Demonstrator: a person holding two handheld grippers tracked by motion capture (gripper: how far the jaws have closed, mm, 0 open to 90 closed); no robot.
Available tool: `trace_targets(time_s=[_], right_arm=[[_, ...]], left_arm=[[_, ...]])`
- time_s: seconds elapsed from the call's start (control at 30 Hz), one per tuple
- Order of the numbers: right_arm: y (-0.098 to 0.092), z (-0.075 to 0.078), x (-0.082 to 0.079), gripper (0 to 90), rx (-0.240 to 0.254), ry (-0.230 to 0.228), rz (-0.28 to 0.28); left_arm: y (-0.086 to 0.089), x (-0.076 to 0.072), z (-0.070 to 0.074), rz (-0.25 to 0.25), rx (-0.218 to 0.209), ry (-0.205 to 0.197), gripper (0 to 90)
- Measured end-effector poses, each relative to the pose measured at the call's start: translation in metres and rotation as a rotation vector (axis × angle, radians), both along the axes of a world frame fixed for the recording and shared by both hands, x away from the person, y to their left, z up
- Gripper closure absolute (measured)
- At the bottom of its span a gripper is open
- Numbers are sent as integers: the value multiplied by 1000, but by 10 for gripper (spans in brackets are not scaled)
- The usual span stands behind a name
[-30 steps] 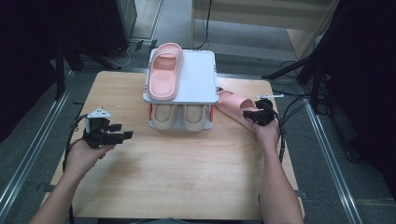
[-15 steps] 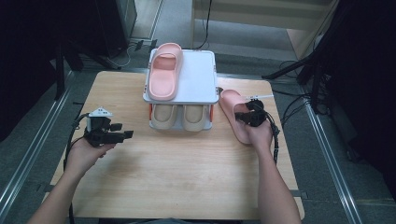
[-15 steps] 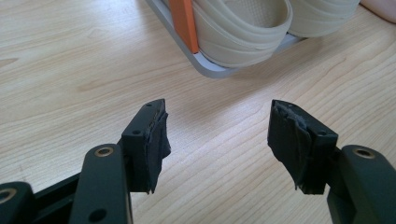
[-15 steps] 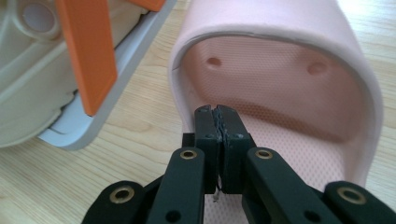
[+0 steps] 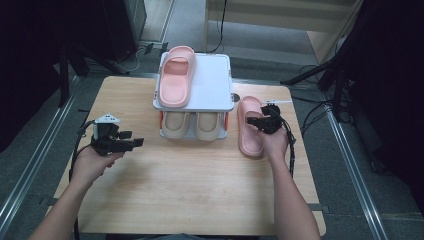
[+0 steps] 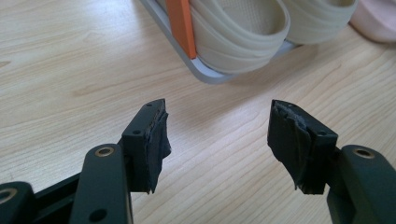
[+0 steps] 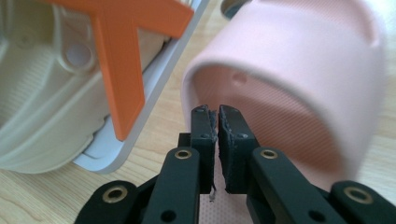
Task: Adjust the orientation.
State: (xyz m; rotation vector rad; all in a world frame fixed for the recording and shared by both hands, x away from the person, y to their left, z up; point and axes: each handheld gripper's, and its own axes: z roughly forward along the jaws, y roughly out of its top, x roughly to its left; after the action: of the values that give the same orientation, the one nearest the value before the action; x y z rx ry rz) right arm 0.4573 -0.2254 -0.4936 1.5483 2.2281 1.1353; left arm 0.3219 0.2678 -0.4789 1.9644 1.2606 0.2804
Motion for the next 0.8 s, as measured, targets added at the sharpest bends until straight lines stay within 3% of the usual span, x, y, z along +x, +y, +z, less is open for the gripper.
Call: trace_targets(time_s=[0.27, 0.37, 0.47, 0.8], right_arm=[[-12, 19, -14, 807, 11, -58, -11], [-16, 21, -17, 795, 7, -68, -19], [-22, 23, -20, 774, 6, -79, -33], [-40, 19, -27, 608, -24, -107, -81]], left_arm=[[-2, 4, 0, -9, 1, 3, 381], [-3, 7, 0, -10, -14, -3, 382], [-5, 11, -1, -19, 0, 2, 383], [-8, 17, -4, -26, 10, 20, 384]])
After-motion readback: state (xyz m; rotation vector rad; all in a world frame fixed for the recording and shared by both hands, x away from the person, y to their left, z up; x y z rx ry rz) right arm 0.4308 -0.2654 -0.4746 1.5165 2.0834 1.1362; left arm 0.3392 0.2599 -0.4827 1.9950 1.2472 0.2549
